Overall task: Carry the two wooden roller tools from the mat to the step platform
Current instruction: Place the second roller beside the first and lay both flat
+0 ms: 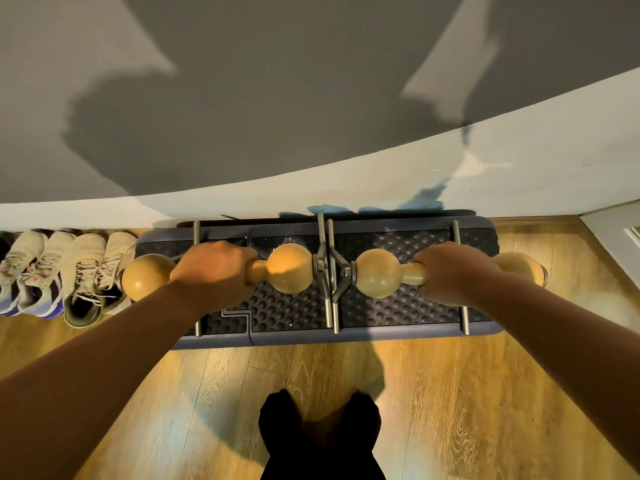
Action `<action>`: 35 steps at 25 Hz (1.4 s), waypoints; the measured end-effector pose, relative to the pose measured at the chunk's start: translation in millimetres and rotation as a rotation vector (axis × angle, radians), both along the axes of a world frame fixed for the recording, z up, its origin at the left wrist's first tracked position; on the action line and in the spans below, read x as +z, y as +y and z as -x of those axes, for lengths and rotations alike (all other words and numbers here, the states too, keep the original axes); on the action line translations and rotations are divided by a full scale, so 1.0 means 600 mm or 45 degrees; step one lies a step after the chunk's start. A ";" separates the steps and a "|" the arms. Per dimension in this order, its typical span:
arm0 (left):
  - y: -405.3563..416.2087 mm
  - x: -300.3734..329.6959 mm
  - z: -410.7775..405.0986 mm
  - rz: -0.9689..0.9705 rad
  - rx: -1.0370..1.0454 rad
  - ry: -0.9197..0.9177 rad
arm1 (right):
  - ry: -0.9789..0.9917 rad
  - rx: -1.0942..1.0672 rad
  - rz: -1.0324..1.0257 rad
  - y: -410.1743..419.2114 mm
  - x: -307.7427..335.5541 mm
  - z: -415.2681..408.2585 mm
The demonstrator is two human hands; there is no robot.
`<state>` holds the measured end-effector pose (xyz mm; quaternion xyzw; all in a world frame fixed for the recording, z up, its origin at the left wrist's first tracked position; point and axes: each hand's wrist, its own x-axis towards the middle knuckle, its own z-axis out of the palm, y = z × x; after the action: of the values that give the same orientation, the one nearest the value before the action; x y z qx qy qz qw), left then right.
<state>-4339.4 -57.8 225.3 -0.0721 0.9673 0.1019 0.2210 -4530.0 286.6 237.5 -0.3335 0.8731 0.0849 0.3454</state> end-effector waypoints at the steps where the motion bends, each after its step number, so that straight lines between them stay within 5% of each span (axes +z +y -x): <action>1: 0.004 -0.002 0.000 0.004 -0.001 -0.004 | 0.005 0.002 0.001 0.000 -0.001 0.001; 26: 0.032 -0.010 -0.004 0.036 -0.032 -0.086 | 0.051 -0.075 0.011 0.003 -0.006 -0.010; 35: 0.039 -0.007 -0.011 -0.015 0.079 0.056 | 0.426 -0.105 0.412 0.026 -0.016 -0.049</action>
<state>-4333.1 -34.4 221.1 -0.0985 0.9685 0.1160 0.1969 -4500.7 302.1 228.2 -0.3299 0.9333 -0.0164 0.1410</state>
